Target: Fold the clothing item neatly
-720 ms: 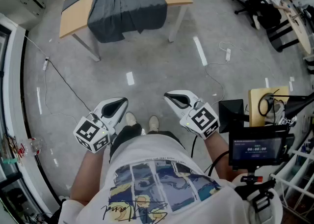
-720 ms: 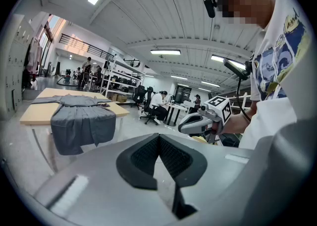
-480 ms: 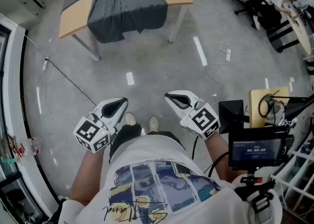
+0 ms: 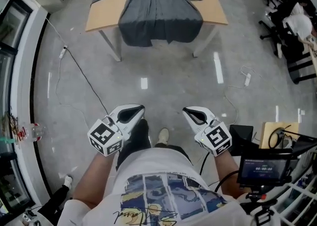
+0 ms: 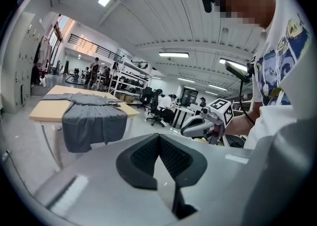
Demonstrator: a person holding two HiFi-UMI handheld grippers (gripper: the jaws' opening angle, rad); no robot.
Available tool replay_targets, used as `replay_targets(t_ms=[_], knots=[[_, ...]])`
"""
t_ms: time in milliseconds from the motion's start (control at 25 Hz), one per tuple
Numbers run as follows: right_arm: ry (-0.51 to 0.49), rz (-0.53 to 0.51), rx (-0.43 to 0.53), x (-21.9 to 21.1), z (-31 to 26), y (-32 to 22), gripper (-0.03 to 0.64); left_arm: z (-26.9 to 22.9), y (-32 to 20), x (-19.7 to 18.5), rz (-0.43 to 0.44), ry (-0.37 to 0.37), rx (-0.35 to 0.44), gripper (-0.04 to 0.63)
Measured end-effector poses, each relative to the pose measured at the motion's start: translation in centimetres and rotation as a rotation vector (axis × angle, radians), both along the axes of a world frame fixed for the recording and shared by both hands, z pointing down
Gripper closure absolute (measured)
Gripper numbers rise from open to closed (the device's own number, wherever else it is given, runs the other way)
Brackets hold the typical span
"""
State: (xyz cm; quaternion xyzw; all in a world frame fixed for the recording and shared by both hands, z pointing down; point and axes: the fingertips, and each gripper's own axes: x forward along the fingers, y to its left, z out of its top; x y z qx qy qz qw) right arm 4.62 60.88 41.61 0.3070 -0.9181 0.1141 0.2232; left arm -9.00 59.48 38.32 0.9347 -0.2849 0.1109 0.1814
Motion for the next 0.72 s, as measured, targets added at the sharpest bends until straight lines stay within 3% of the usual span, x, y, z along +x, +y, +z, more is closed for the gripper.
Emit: replay_targets(t_ms=[320, 720], knots=[[-0.015, -0.001, -0.004, -6.2, -0.8, -9.6, 0.614, -0.2, -9.0, -7.1, -0.041, 0.015, 0.038, 0.589], [0.005, 0.024, 0.023, -13.0, -2.8, -19.2, 0.611, -1.0, -18.3, -12.4, 0.029, 0.014, 0.048, 0.589]])
